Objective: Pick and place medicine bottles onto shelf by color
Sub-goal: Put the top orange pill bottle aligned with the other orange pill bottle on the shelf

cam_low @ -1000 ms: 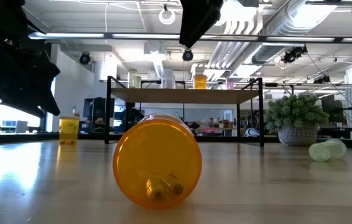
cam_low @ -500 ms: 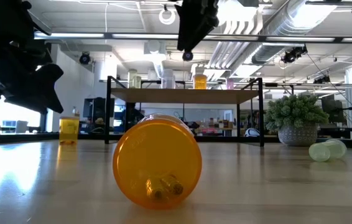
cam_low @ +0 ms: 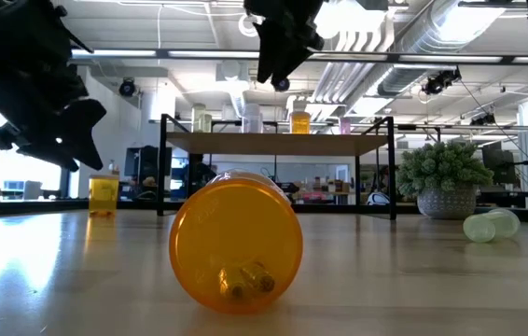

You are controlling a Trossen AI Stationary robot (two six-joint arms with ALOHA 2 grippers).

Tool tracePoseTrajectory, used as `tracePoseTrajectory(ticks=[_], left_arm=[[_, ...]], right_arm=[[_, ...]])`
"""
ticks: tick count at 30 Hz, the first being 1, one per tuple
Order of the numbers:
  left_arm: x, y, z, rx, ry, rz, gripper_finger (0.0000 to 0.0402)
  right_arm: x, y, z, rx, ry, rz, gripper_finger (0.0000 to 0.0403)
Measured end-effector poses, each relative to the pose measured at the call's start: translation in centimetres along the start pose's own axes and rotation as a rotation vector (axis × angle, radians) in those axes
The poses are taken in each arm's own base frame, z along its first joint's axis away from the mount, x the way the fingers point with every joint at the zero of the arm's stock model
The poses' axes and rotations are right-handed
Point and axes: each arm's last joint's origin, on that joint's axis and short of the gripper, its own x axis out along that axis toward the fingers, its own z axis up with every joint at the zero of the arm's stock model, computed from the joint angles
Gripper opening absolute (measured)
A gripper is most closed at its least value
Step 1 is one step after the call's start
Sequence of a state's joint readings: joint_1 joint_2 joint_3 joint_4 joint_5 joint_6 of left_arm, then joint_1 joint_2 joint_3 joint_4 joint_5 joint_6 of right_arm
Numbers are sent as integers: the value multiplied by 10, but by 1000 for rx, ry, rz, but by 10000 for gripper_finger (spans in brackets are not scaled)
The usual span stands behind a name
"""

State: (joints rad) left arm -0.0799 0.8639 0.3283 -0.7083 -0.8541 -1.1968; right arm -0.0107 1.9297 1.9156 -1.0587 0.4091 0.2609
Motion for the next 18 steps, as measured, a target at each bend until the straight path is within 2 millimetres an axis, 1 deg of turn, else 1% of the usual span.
tracePoseTrajectory(ticks=[7,13,18], left_arm=[[8,-3,8,7,25,-12,266],[14,-1,11,-12,61,12,266],[20,-3,13,-6,75,22,266]], right_arm=[[2,-3,3,15,-15,0,215],[2,-3,3,18,-22,2,215],[2,-3,3,4,-24,2,215]])
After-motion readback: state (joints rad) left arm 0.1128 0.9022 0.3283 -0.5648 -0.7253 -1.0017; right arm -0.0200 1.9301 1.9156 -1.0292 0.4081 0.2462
